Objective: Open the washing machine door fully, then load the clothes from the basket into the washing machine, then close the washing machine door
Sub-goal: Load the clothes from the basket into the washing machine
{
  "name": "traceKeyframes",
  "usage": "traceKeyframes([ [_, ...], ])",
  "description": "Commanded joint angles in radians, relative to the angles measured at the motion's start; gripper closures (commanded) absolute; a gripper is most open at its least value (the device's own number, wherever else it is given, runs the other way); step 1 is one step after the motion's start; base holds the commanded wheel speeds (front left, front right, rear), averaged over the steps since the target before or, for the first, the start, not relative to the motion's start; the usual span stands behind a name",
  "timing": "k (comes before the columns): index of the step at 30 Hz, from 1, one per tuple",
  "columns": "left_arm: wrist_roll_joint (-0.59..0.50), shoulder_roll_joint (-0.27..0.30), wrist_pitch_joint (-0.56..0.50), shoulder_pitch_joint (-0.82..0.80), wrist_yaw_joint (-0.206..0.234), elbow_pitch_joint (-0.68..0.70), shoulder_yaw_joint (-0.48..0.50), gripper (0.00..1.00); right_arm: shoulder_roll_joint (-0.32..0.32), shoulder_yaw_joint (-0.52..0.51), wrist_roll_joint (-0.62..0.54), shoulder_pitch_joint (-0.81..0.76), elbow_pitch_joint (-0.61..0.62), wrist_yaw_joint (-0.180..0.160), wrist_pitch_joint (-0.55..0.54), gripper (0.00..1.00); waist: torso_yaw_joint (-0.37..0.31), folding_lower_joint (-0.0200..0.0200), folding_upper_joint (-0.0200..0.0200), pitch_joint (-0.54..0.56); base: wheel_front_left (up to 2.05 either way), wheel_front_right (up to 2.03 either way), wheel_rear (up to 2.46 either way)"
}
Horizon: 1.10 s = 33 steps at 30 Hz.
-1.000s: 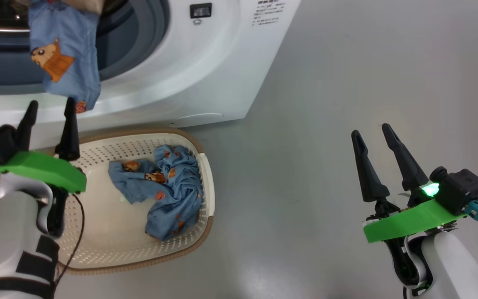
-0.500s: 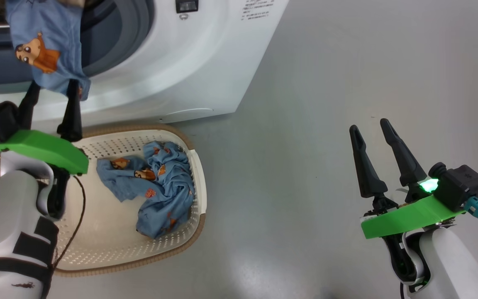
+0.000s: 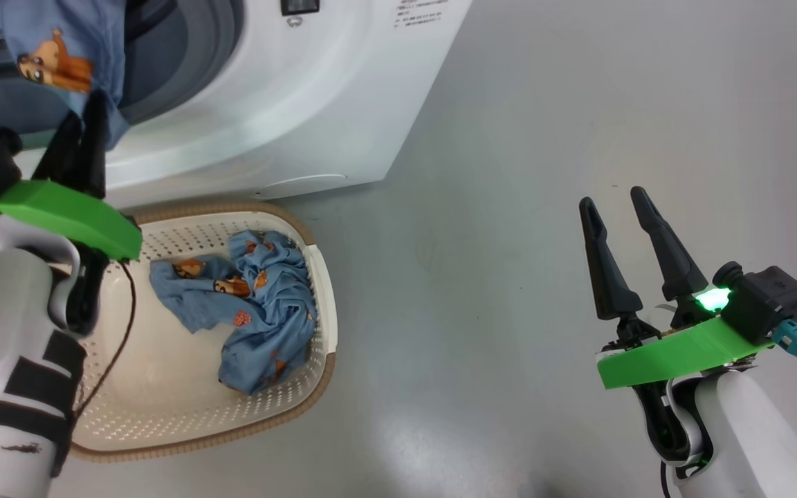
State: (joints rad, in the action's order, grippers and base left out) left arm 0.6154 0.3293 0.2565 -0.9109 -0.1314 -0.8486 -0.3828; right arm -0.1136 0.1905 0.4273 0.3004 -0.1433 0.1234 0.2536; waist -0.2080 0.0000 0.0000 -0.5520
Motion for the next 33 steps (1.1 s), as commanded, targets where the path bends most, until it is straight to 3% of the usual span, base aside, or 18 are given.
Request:
traceKeyframes([
  [1,0.002,0.049,0.005,-0.02,0.001,0.024,0.023,1.0,0.001,0.017,-0.008,-0.002,0.025,0.007,0.008,0.0,0.0,0.0,0.0,0.0,0.0,0.0,0.0],
  [14,-0.094,0.089,0.005,-0.153,0.018,-0.017,0.069,1.0,0.017,0.029,-0.004,0.014,0.028,0.007,0.008,0.0,-0.014,0.0,0.0,-0.037,0.0,0.0,0.0],
  [33,-0.196,0.104,-0.01,-0.506,0.1,-0.307,0.01,1.0,0.052,0.08,0.009,0.061,0.027,0.007,0.008,0.0,-0.103,0.0,0.0,-0.135,0.0,0.0,0.0],
])
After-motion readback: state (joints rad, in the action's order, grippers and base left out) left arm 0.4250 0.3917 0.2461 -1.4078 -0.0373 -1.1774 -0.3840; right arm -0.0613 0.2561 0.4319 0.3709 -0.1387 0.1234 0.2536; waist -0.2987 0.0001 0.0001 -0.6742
